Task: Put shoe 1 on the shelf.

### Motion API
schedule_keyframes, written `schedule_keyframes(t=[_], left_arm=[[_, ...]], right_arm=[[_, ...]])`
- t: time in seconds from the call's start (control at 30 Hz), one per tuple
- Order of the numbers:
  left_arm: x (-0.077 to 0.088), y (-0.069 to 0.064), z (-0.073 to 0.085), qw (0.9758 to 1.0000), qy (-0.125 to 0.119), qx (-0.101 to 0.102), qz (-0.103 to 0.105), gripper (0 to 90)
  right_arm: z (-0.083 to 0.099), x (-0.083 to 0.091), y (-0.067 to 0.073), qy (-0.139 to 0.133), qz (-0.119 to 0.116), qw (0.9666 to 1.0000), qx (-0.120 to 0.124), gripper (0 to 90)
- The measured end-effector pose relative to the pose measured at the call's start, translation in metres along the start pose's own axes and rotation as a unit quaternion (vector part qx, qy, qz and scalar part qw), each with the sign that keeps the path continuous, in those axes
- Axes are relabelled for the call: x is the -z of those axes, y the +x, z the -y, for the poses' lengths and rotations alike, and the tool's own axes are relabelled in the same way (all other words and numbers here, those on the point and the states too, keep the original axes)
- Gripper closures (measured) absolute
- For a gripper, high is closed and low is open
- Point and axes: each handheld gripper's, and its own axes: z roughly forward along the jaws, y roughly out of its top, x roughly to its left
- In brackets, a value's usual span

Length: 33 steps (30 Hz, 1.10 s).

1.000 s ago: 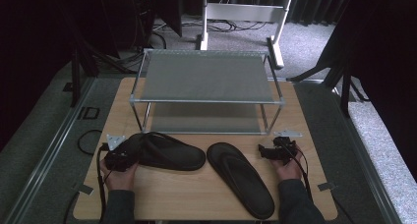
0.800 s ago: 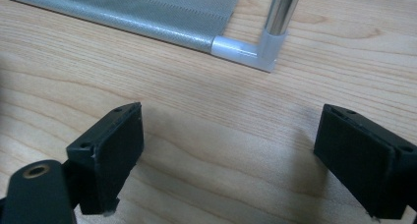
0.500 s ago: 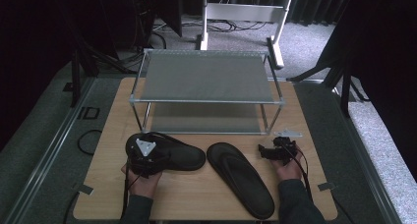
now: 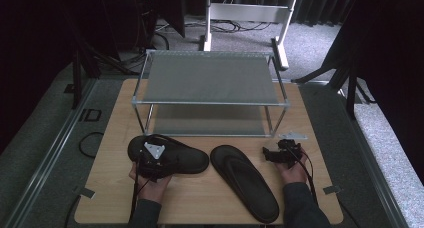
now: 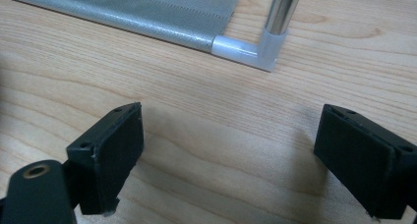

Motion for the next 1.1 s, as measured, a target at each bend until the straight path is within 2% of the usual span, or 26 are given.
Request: schedule_keyframes(t=[0.17,0.33,0.53,0.6,0.77,1.0,1.1], left_arm=[[0.001,0.001,0.001,1.0,0.001,0.004,0.003,2.2],[0.009,0.006,0.004,0.9998,0.013,0.005,0.014,7.7],[0.027,0.019,0.014,0.9992,0.016,-0.004,0.037,27.0],[0.034,0.022,0.019,0.9991,0.012,0.001,0.04,34.8],[0.044,0.023,0.026,0.9989,0.009,-0.005,0.046,47.9],[0.051,0.017,0.031,0.9992,0.006,-0.019,0.035,56.9],[0.054,0.019,0.031,0.9993,0.004,-0.013,0.035,58.0]], right_arm=[[0.0,0.0,0.0,0.0,0.0,1.0,0.0,11.1],[0.0,0.0,0.0,0.0,0.0,1.0,0.0,11.1],[0.0,0.0,0.0,0.0,0.0,1.0,0.0,11.1],[0.0,0.0,0.0,0.0,0.0,1.0,-0.001,11.1],[0.0,0.0,0.0,0.0,0.0,1.0,-0.001,11.1],[0.0,0.0,0.0,0.0,0.0,1.0,-0.001,11.1],[0.0,0.0,0.0,0.0,0.0,1.0,-0.001,11.1]])
